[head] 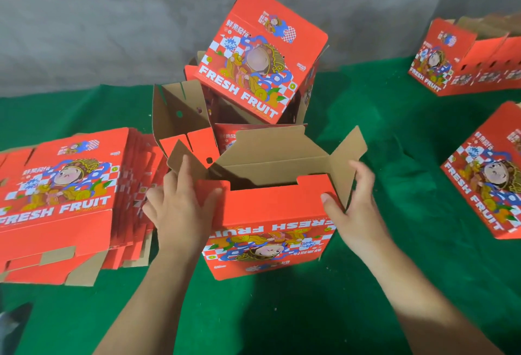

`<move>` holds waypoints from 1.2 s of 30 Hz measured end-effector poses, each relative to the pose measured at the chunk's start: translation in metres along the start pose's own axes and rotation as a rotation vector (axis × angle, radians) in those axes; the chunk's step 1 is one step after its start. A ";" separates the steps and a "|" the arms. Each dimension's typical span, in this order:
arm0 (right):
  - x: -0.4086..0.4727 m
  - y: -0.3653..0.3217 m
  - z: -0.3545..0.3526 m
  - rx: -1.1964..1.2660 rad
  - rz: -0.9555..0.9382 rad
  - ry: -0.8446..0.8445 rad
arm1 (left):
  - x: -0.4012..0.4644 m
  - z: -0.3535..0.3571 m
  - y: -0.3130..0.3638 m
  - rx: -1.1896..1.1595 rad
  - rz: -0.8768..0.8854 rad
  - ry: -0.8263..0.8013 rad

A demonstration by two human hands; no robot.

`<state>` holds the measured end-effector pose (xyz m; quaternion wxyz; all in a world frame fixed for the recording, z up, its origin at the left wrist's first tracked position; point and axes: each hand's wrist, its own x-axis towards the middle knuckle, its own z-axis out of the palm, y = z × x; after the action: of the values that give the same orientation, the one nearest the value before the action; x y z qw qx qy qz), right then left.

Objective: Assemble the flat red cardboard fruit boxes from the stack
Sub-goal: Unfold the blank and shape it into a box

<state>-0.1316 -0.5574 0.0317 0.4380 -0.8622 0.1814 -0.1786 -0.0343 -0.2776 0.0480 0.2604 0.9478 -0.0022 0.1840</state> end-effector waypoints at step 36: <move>0.026 -0.072 0.038 -1.159 -0.316 -0.155 | 0.013 0.015 0.003 -0.659 0.135 -0.002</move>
<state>-0.0798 -0.5037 0.0732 -0.1228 -0.9874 0.0864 -0.0502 -0.0176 -0.2863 0.0419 0.5400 0.8106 -0.1249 0.1893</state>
